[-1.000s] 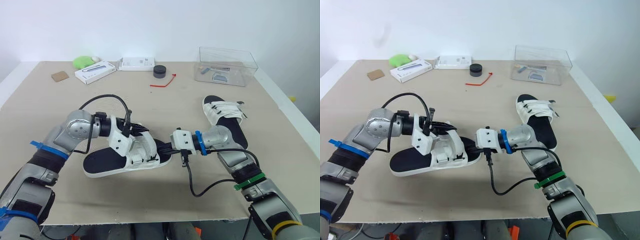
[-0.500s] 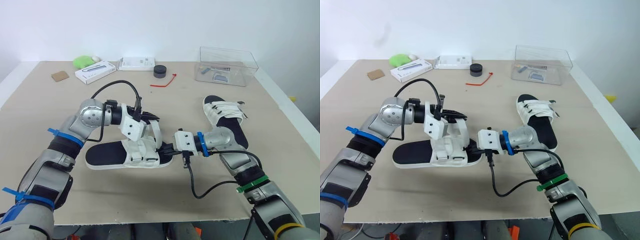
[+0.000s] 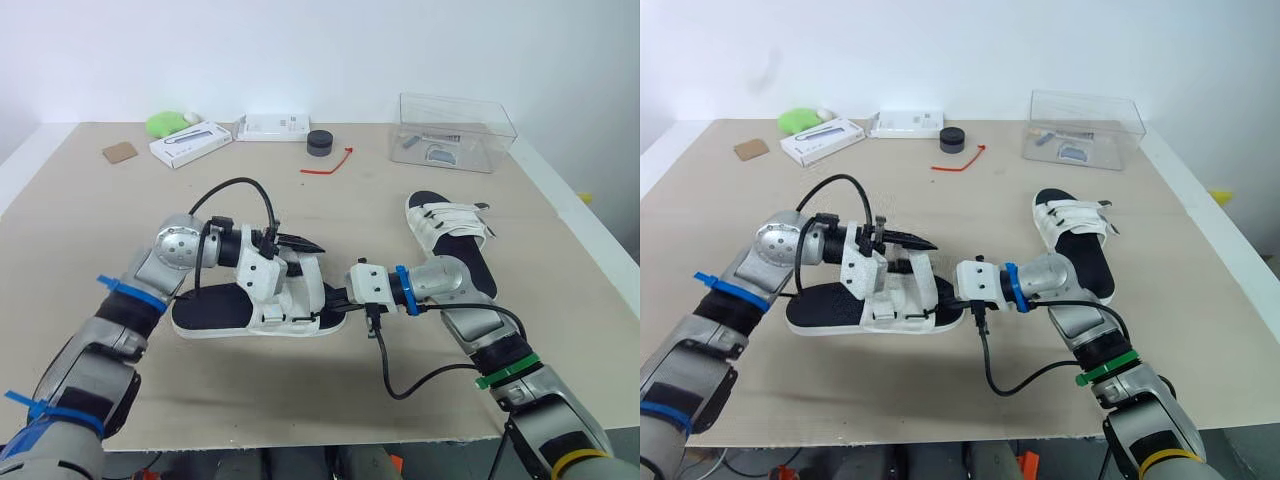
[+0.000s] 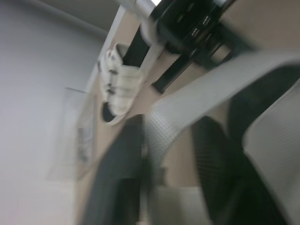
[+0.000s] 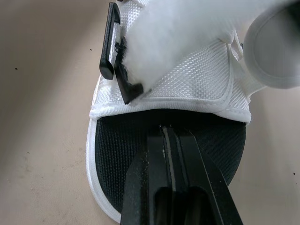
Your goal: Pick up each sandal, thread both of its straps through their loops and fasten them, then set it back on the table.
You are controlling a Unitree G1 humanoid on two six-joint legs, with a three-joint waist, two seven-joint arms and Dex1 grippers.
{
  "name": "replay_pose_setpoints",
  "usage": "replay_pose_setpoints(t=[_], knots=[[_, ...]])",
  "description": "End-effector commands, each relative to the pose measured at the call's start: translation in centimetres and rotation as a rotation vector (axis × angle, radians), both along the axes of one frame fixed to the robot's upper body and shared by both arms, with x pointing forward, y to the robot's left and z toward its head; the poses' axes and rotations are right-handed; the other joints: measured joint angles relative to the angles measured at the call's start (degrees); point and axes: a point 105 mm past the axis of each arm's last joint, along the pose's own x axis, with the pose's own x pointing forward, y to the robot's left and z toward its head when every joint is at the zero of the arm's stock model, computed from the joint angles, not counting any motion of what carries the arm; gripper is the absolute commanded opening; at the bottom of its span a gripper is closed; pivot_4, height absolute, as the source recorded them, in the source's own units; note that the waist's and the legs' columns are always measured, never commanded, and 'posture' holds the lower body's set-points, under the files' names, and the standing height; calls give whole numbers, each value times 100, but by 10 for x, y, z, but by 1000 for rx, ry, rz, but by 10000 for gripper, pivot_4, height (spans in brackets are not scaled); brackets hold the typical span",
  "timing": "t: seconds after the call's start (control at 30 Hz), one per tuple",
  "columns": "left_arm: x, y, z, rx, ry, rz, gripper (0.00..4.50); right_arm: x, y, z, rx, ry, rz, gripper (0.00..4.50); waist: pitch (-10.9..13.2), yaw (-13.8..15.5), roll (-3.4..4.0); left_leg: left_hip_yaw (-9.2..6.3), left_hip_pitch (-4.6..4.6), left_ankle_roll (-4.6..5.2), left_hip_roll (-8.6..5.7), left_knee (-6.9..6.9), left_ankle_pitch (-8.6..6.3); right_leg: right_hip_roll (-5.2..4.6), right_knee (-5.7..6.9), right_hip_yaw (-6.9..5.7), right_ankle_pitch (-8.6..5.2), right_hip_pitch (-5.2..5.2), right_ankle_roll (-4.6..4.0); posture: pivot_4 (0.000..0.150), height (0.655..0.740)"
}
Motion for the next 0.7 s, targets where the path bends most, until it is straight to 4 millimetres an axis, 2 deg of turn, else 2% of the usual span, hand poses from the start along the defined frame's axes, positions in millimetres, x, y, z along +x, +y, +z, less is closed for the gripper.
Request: replay_pose_setpoints(t=[0.03, 0.1, 0.13, 0.27, 0.4, 0.6, 0.7], knots=[[-8, 5, 19, -27, 17, -2, 32837, -1, -9, -17, -73, 47, -11, 0, 0, 4, 0, -1, 0, 0, 0, 1, 0, 0, 0, 0, 0, 0, 0, 1500, 7400], [-8, 11, 22, -20, 51, 27, 42334, -1, -8, -17, -73, 47, -8, 0, 0, 2, 0, -4, 0, 0, -1, 5, 0, 1, 0, -2, 0, 3, 1, 1500, 7400], [-8, 14, 23, -16, 69, 45, 44764, 0, -7, -16, -73, 47, -6, 0, 0, 2, 0, -3, 2, 0, -1, 5, 0, 1, 1, -1, 0, 3, 1, 1500, 7400], [-9, 27, 30, -19, 215, 126, 44764, 0, -5, -17, -71, 48, 1, 0, 0, -1, 0, -3, 4, 0, 0, 6, 0, 4, 2, -1, -1, 4, 1, 1500, 7400], [-17, 37, 37, -46, 443, 199, 44764, -1, -4, -18, -73, 51, 10, 0, 0, -3, 0, -5, 3, 0, 3, 6, 0, 7, 2, -1, -3, 3, 2, 1500, 7400], [-48, 47, 46, -109, 1000, 269, 44764, 0, -3, -18, -72, 52, 12, 0, 0, -6, 0, -11, 4, 0, 7, 6, 0, 12, 3, -4, -12, 3, 7, 1500, 7400], [-61, 42, 30, -120, 1218, 329, 44764, 1, -2, -18, -69, 51, 14, 0, 0, -13, 1, -12, 8, 0, 9, 6, 0, 13, 6, -1, -34, 5, 38, 1500, 7400]])
